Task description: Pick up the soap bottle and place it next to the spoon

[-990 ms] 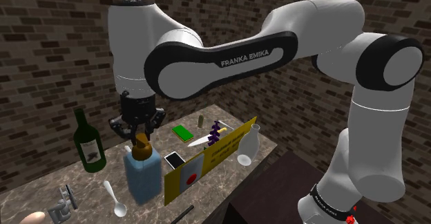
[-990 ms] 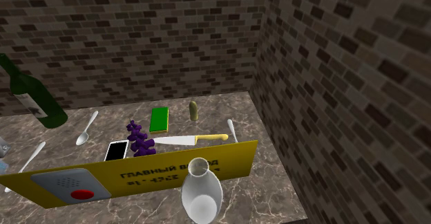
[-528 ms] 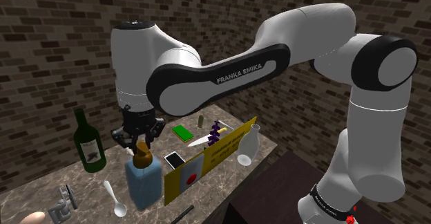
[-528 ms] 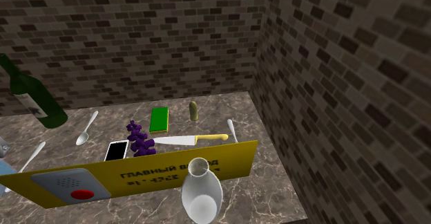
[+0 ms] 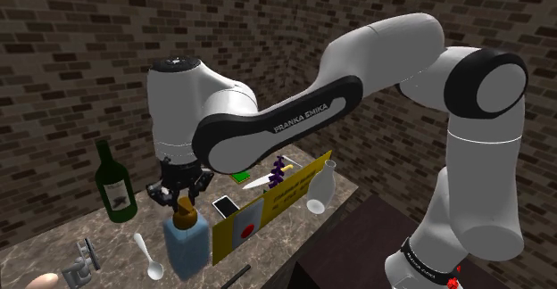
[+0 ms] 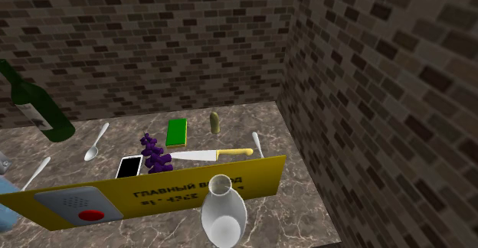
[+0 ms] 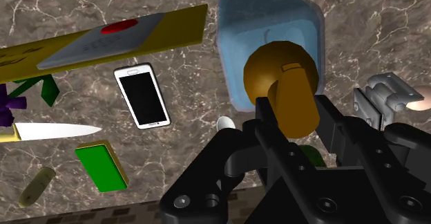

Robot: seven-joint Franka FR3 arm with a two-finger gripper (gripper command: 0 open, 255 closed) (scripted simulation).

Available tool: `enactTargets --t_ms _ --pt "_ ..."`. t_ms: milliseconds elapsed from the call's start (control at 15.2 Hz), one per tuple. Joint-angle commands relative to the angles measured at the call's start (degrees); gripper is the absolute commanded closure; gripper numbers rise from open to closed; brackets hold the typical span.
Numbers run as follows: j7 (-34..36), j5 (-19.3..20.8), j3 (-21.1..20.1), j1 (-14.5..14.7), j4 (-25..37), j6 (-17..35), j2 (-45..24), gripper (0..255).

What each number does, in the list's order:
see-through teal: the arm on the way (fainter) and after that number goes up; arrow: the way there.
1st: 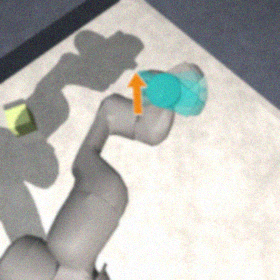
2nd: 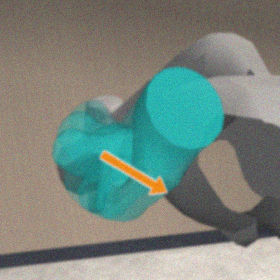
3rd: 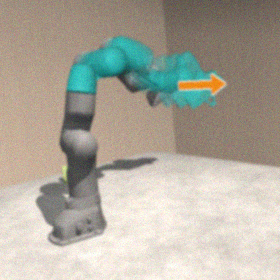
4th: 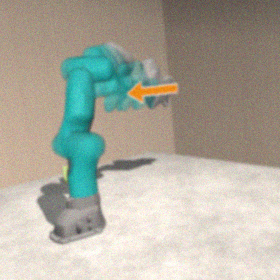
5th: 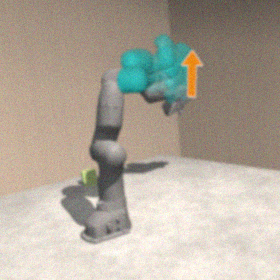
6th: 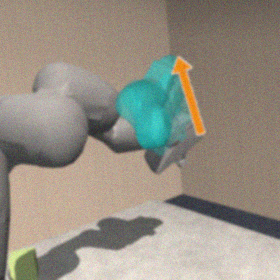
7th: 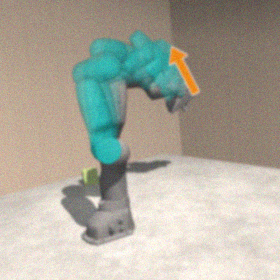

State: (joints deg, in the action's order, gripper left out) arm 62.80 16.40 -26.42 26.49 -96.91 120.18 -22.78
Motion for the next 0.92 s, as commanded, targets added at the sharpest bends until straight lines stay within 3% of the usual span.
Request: enactTargets --t_ms 0,858 --pt "0.3 0.4 0.2 0.0 -1.0 1.4 -0.4 255" --pt "2.6 3.3 1.7 0.9 -4.3 8.5 -4.7 255"
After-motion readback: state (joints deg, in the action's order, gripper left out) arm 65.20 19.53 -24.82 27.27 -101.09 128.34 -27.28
